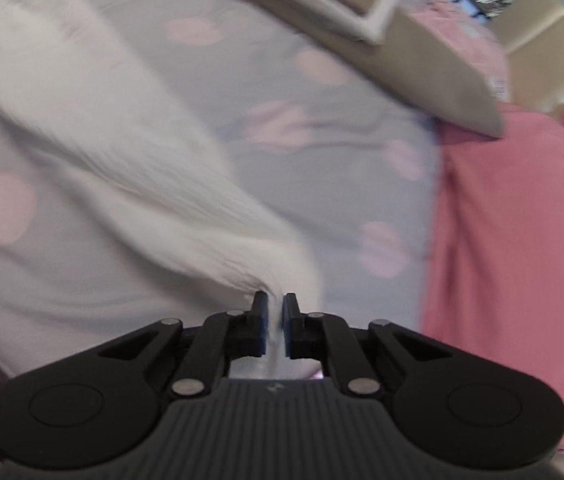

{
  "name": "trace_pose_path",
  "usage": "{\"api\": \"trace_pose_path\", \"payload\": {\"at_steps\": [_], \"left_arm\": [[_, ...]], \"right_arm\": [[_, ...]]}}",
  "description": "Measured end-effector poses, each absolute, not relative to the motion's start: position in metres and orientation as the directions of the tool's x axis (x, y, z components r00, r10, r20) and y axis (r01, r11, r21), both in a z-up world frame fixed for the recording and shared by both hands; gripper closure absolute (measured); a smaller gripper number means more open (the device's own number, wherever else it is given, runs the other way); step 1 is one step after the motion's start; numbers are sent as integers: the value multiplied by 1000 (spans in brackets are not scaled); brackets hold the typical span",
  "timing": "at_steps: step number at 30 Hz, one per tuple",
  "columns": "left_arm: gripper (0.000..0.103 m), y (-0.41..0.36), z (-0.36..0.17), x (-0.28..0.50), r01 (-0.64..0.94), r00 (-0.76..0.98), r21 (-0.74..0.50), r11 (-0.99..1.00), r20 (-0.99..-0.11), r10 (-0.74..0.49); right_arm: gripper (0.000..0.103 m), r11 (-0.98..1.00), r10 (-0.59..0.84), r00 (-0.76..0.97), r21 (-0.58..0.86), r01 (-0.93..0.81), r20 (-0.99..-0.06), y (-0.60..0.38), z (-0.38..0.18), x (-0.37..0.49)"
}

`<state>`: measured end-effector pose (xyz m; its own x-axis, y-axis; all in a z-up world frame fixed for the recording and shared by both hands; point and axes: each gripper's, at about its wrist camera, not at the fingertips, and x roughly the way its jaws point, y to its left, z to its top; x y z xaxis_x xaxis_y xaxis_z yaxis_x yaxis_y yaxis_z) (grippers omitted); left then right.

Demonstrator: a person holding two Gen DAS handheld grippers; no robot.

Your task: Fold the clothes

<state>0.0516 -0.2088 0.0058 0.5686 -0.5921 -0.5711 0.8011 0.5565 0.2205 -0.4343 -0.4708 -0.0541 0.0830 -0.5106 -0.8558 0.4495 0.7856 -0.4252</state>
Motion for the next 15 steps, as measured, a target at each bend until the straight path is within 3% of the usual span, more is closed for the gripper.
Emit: {"api": "trace_pose_path", "payload": {"at_steps": [15], "left_arm": [[99, -270, 142, 16, 837, 547, 204, 508, -358, -757]], "right_arm": [[98, 485, -796, 20, -619, 617, -604, -588, 51, -428]]}}
